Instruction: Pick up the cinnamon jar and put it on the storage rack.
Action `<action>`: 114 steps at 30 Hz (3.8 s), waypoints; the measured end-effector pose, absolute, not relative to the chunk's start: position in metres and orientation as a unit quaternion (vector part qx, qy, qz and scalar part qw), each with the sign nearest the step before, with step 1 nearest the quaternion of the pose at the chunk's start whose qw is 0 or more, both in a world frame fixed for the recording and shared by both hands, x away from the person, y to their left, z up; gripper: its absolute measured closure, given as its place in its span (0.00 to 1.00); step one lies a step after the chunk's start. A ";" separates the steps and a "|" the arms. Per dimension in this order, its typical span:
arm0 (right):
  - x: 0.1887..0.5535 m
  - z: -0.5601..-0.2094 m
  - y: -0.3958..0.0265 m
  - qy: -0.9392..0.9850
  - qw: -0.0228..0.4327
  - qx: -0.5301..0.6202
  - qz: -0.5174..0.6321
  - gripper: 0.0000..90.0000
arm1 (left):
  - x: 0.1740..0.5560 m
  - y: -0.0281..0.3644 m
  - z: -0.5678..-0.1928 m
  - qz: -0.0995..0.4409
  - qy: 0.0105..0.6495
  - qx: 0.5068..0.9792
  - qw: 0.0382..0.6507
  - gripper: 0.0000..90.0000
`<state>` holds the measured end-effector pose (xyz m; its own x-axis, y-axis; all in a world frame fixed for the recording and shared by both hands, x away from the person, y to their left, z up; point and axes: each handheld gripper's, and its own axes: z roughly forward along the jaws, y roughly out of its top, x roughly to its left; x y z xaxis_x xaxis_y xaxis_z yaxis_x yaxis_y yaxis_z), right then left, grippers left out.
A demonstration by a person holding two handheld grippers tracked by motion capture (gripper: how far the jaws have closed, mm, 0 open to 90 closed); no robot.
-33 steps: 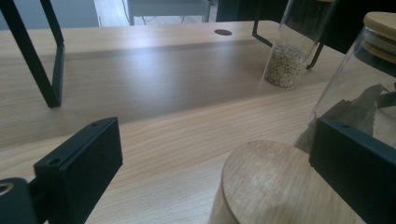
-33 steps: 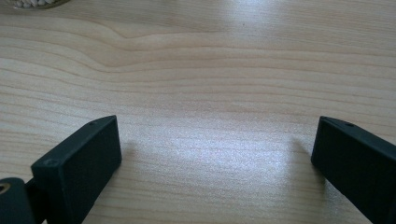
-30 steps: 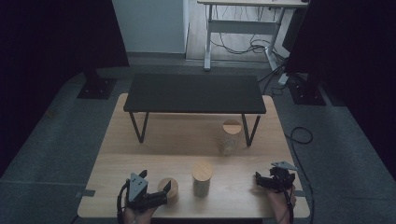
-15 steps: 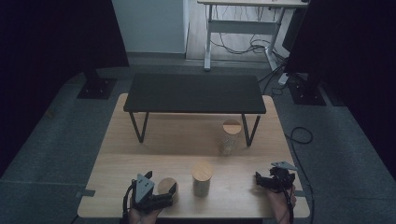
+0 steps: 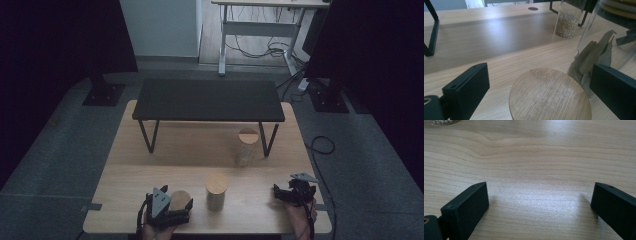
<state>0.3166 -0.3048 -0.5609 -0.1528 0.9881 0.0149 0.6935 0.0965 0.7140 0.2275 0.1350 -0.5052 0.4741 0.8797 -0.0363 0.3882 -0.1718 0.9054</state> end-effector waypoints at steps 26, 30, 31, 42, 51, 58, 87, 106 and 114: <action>0.317 -0.561 -0.305 0.698 0.247 0.602 0.298 0.01 | 0.227 0.126 -0.526 0.265 0.432 0.739 0.443 0.09; 0.317 -0.561 -0.305 0.698 0.247 0.602 0.298 0.01 | 0.226 0.127 -0.526 0.266 0.432 0.741 0.440 0.12; 0.317 -0.561 -0.305 0.698 0.247 0.602 0.298 0.01 | 0.226 0.127 -0.526 0.266 0.432 0.742 0.439 0.13; 0.317 -0.561 -0.305 0.698 0.247 0.602 0.298 0.01 | 0.222 0.127 -0.527 0.263 0.432 0.747 0.431 0.21; 0.317 -0.561 -0.305 0.698 0.247 0.602 0.298 0.01 | 0.221 0.128 -0.527 0.260 0.433 0.749 0.429 0.27; 0.317 -0.561 -0.305 0.698 0.247 0.602 0.298 0.01 | 0.222 0.129 -0.527 0.259 0.428 0.751 0.431 0.27; 0.317 -0.561 -0.305 0.698 0.247 0.602 0.299 0.01 | 0.241 0.145 -0.509 0.244 0.410 0.761 0.439 0.28; 0.317 -0.561 -0.305 0.698 0.247 0.602 0.298 0.01 | 0.255 0.157 -0.496 0.235 0.410 0.763 0.440 0.28; 0.317 -0.561 -0.305 0.698 0.247 0.602 0.298 0.01 | 0.259 0.159 -0.493 0.229 0.411 0.764 0.441 0.28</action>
<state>0.3166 -0.3049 -0.5609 -0.1531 0.9881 0.0145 0.6932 0.0970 0.7142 0.2585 0.1592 -0.4927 0.5573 0.8302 -0.0137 0.4266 -0.2721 0.8625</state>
